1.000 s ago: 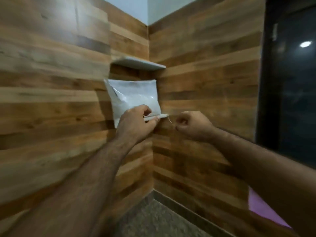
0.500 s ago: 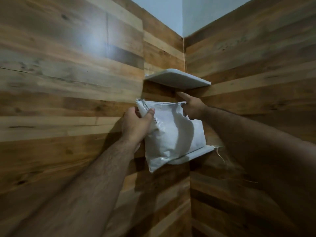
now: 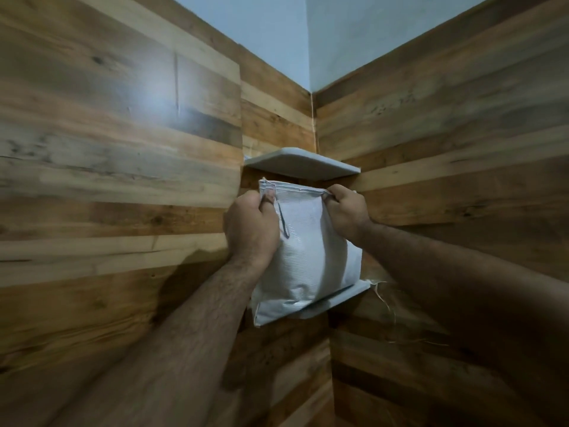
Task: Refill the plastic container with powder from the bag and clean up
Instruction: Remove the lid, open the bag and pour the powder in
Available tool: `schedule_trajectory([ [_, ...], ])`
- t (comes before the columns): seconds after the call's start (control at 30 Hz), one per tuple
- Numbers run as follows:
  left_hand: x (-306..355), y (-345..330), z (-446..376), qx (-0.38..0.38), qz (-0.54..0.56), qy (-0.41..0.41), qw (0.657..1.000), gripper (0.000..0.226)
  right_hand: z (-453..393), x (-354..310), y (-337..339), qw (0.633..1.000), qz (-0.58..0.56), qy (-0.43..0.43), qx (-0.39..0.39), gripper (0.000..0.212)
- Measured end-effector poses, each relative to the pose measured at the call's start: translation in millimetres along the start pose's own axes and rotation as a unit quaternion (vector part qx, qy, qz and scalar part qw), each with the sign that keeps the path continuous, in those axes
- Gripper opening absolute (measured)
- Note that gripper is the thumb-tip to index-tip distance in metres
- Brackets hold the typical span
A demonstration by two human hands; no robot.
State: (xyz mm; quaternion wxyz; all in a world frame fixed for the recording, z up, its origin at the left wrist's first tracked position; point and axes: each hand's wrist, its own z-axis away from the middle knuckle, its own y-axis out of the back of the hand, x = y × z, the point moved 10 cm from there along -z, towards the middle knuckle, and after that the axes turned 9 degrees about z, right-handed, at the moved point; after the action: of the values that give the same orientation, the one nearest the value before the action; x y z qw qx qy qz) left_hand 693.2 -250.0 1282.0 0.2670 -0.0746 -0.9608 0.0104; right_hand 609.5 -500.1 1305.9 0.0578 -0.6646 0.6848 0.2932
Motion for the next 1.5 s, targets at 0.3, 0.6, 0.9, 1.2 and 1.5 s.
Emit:
schedule_trajectory([
  [0.3, 123.4, 17.0, 88.5, 0.0, 0.109, -0.011, 0.994, 0.047, 77.8, -11.5, 126.6, 1.0, -0.015, -0.002, -0.012, 0.018],
  [0.6, 135.6, 24.0, 333.2, -0.109, 0.117, 0.087, 0.983, 0.046, 315.7, 88.5, 206.4, 0.979, 0.03, -0.148, -0.134, 0.025],
  [0.9, 93.9, 49.0, 632.6, -0.314, 0.036, 0.206, 0.926, 0.039, 589.2, 201.4, 218.2, 0.891, 0.186, -0.225, -0.347, 0.023],
  [1.2, 79.8, 93.5, 778.0, -0.421, 0.011, 0.249, 0.872, 0.028, 717.7, 212.3, 209.6, 0.823, 0.279, -0.148, -0.471, 0.03],
  [1.5, 67.0, 110.0, 808.4, -0.443, -0.015, 0.306, 0.843, 0.029, 726.8, 167.5, 227.8, 0.817, 0.301, -0.125, -0.476, 0.048],
])
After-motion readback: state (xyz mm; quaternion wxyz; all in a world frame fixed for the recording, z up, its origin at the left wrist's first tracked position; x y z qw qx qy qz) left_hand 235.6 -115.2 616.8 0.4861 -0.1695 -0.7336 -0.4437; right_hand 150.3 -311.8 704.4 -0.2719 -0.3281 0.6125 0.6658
